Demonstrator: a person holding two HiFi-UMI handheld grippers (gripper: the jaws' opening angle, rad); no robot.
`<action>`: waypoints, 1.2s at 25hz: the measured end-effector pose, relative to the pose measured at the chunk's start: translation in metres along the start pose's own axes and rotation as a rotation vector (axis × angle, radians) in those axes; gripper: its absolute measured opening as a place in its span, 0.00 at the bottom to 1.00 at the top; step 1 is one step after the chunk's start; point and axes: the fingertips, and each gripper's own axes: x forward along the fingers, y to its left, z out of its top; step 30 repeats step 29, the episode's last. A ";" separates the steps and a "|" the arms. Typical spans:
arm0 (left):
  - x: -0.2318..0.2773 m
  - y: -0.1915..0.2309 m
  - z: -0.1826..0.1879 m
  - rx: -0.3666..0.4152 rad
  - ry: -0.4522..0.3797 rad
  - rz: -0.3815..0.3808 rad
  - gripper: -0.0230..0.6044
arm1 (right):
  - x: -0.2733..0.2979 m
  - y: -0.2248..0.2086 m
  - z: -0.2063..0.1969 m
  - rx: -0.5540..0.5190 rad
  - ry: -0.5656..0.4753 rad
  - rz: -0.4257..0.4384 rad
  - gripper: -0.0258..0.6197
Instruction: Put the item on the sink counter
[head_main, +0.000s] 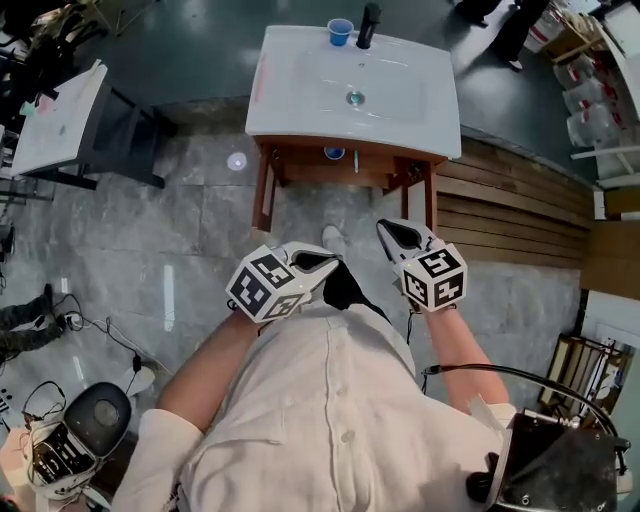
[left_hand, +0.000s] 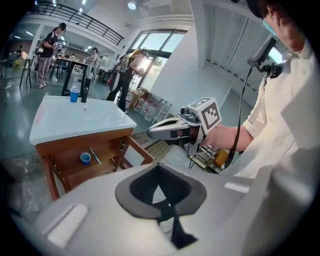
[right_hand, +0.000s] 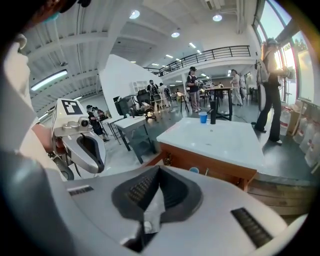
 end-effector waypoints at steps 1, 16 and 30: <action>-0.001 0.000 -0.001 0.003 0.003 0.004 0.04 | -0.002 0.002 0.000 0.002 -0.004 0.002 0.05; -0.011 -0.004 -0.017 -0.015 0.001 0.038 0.04 | 0.004 0.030 -0.009 -0.026 0.014 0.069 0.05; -0.023 -0.001 -0.030 -0.052 -0.007 0.069 0.04 | 0.021 0.044 -0.003 -0.072 0.035 0.123 0.04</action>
